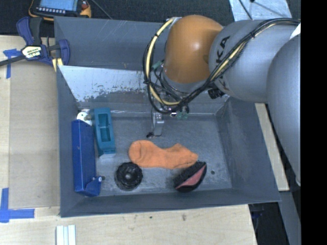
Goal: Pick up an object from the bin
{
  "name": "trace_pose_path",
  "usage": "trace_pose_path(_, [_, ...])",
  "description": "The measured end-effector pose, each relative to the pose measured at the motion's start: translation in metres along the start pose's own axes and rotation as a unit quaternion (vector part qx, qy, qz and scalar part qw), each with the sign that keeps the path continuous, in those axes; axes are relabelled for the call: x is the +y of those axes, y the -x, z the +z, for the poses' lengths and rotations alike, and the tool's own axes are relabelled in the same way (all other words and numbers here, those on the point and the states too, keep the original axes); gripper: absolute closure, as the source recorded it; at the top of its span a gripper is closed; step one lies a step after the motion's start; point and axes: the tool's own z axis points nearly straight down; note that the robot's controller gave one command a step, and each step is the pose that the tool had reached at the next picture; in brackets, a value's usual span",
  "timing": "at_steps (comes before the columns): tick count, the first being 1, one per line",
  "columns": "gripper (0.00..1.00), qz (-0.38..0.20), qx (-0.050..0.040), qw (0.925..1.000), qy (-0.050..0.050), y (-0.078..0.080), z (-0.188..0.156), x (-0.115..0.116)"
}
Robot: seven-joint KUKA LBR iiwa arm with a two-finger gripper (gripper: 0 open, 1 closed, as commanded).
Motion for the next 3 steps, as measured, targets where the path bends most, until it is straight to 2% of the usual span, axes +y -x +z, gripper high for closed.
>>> trace_pose_path(1, [0.00, 0.001, -0.0042, 1.0000, 0.001, 0.002, -0.005, 0.000])
trace_pose_path(2, [0.00, -0.025, -0.0077, 0.9997, 0.001, -0.020, 0.038, -0.008])
trace_pose_path(3, [0.00, -0.003, -0.0031, 1.0000, 0.000, -0.046, 0.075, -0.030])
